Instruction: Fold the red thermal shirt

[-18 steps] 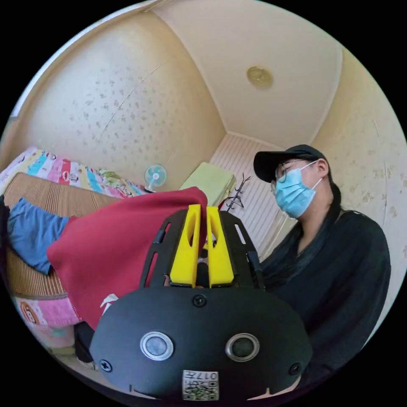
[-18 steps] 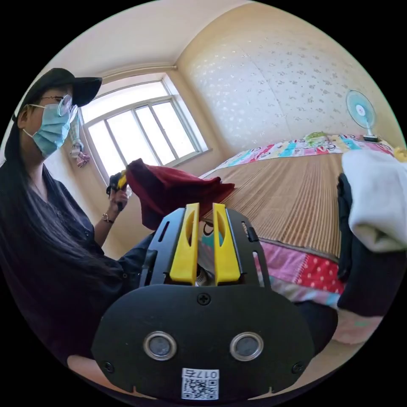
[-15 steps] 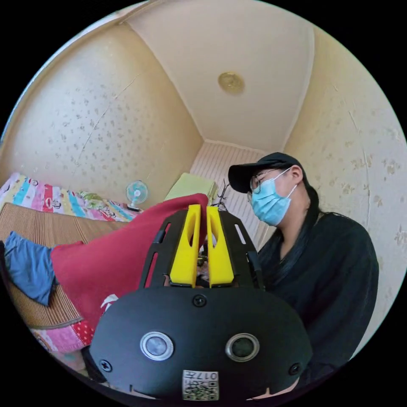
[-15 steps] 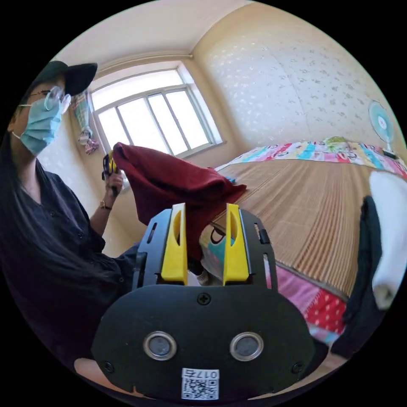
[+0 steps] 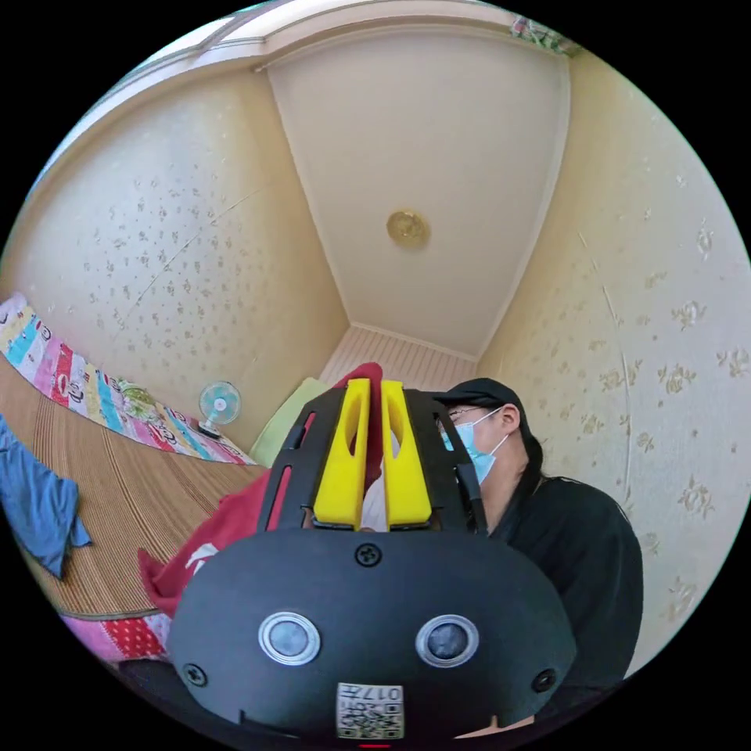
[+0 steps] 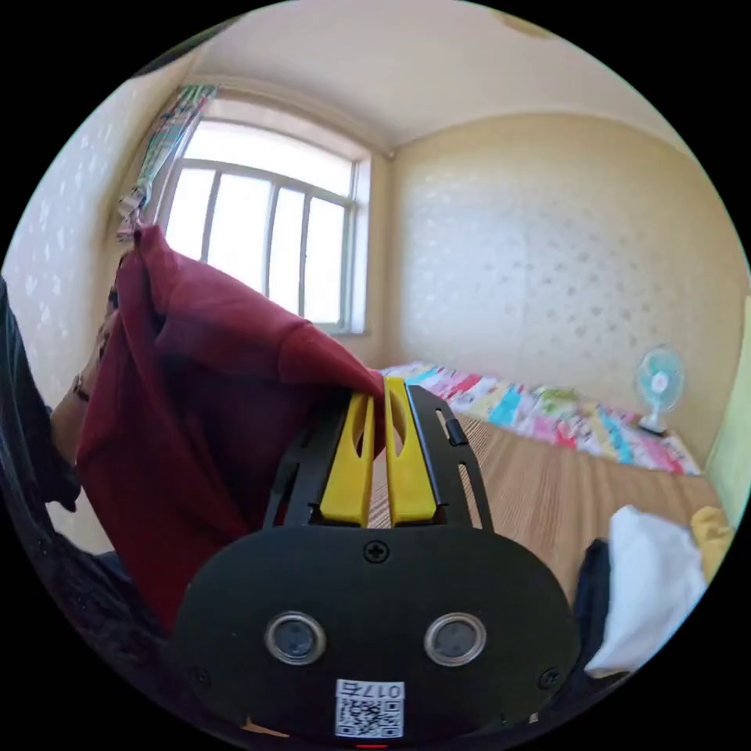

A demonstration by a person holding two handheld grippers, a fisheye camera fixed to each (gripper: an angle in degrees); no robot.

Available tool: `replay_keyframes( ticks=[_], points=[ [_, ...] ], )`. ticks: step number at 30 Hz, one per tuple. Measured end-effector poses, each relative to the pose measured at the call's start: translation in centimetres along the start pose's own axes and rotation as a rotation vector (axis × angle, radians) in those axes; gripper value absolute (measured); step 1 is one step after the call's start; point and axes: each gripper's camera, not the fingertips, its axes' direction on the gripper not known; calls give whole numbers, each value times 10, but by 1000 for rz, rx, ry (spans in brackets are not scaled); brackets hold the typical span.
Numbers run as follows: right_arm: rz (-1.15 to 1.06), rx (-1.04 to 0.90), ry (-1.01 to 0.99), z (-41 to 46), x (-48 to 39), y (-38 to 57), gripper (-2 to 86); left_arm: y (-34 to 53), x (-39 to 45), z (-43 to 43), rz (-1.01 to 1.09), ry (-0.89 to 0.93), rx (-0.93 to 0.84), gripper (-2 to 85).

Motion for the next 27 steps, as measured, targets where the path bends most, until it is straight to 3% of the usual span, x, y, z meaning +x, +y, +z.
replay_keyframes(
  ticks=[4,10,14,19,22,24,25,27],
  points=[
    [-45,337,139,-94,-7,-78,40,-16,22,2,68,-162,60,6],
    [-21,512,155,-151,-16,-134,40,-36,43,39,116,-225,98,3],
    [17,559,185,-166,-11,-139,40,-69,38,91,141,-399,20,0],
    [42,325,390,-85,51,-172,40,-148,-68,200,109,-646,-171,2],
    [75,67,498,40,138,-199,41,-182,-181,280,83,-942,-398,5],
    [47,-191,583,139,197,-198,48,-163,-240,303,66,-1265,-513,6],
    [90,-386,577,193,234,-180,50,-156,-247,305,77,-1290,-525,8],
    [114,-568,476,240,265,-140,58,-112,-279,300,61,-1177,-619,22]
  ],
)
